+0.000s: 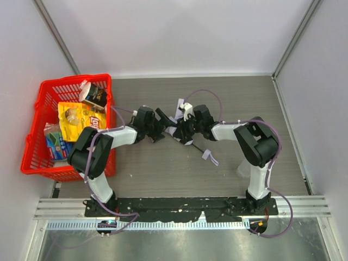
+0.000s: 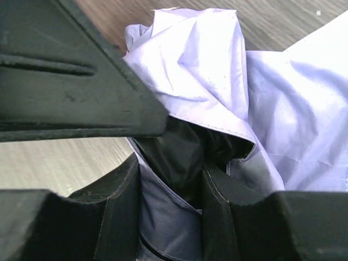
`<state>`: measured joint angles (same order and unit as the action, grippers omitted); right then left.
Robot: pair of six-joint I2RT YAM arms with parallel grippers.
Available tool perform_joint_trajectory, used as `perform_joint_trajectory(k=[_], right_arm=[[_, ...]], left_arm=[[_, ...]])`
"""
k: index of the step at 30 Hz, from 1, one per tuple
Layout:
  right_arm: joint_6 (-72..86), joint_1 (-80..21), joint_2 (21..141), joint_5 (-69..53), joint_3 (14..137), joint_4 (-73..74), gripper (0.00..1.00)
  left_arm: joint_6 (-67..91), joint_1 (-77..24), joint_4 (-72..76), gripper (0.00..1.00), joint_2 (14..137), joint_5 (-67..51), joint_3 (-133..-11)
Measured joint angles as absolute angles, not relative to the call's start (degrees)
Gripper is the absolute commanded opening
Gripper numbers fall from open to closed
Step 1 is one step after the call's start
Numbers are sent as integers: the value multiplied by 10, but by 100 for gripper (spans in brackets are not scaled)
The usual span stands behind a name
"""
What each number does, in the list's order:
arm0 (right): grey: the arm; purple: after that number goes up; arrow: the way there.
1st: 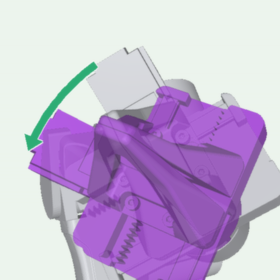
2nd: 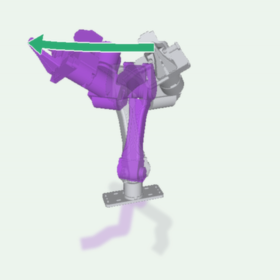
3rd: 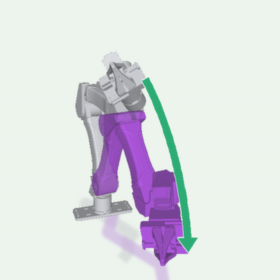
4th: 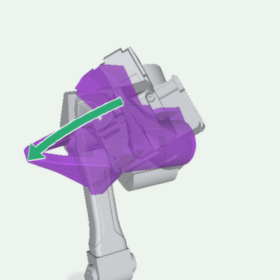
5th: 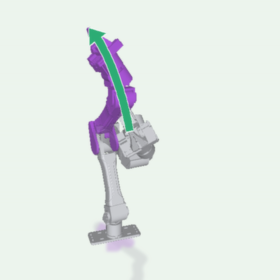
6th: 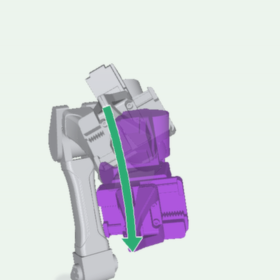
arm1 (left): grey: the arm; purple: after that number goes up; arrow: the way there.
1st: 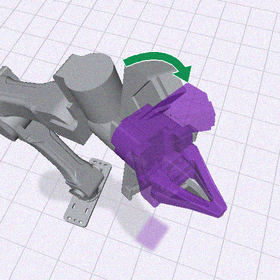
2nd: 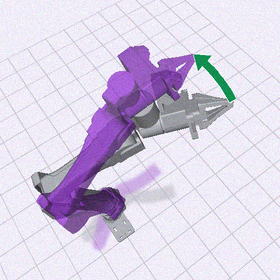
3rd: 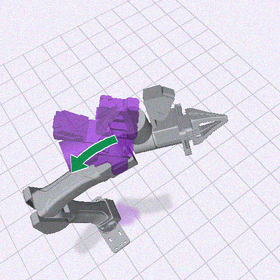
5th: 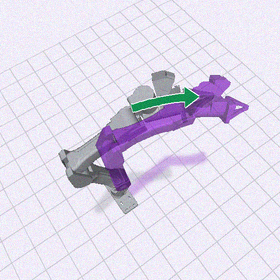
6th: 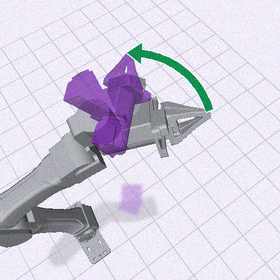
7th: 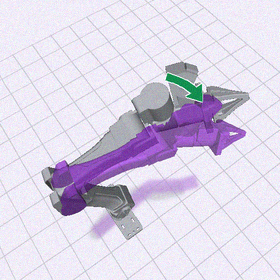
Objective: Put away the umbrella
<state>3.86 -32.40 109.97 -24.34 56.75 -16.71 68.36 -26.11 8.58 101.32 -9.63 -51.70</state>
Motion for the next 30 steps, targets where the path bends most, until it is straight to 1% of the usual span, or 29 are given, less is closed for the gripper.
perform_joint_trajectory(k=[5, 13, 14, 15, 17, 19, 20, 21, 23, 24, 26, 27, 29, 30], right_arm=[[86, -293, 1134, -352, 585, -183, 1], [143, -262, 1179, -468, 607, -206, 1], [150, -260, 1185, -482, 611, -208, 1], [155, -258, 1190, -493, 614, -209, 1], [164, -254, 1202, -518, 624, -207, 1], [171, -249, 1213, -538, 637, -199, 1], [174, -246, 1218, -547, 643, -194, 1], [176, -244, 1224, -557, 651, -187, 1], [177, -241, 1232, -572, 666, -169, 1], [178, -240, 1235, -575, 672, -161, 1], [178, -239, 1240, -583, 682, -142, 1], [179, -239, 1240, -583, 685, -134, 1], [182, -237, 1240, -583, 686, -124, 8], [183, -237, 1239, -581, 686, -121, 14]], left_arm=[[665, -257, 72, 100, 998, -92, -506], [661, -256, 57, 100, 1019, -96, -535], [661, -256, 55, 98, 1025, -96, -543], [662, -256, 55, 95, 1031, -96, -549], [662, -256, 52, 84, 1042, -95, -562], [661, -258, 44, 72, 1049, -91, -570], [660, -258, 41, 64, 1051, -88, -570], [657, -258, 39, 52, 1051, -85, -570], [655, -258, 38, 40, 1052, -78, -567], [657, -258, 46, 28, 1053, -76, -563], [660, -258, 59, 1, 1053, -77, -559], [666, -258, 69, 0, 1053, -80, -558], [678, -258, 81, 0, 1051, -83, -557], [675, -258, 84, 0, 1051, -82, -554]])
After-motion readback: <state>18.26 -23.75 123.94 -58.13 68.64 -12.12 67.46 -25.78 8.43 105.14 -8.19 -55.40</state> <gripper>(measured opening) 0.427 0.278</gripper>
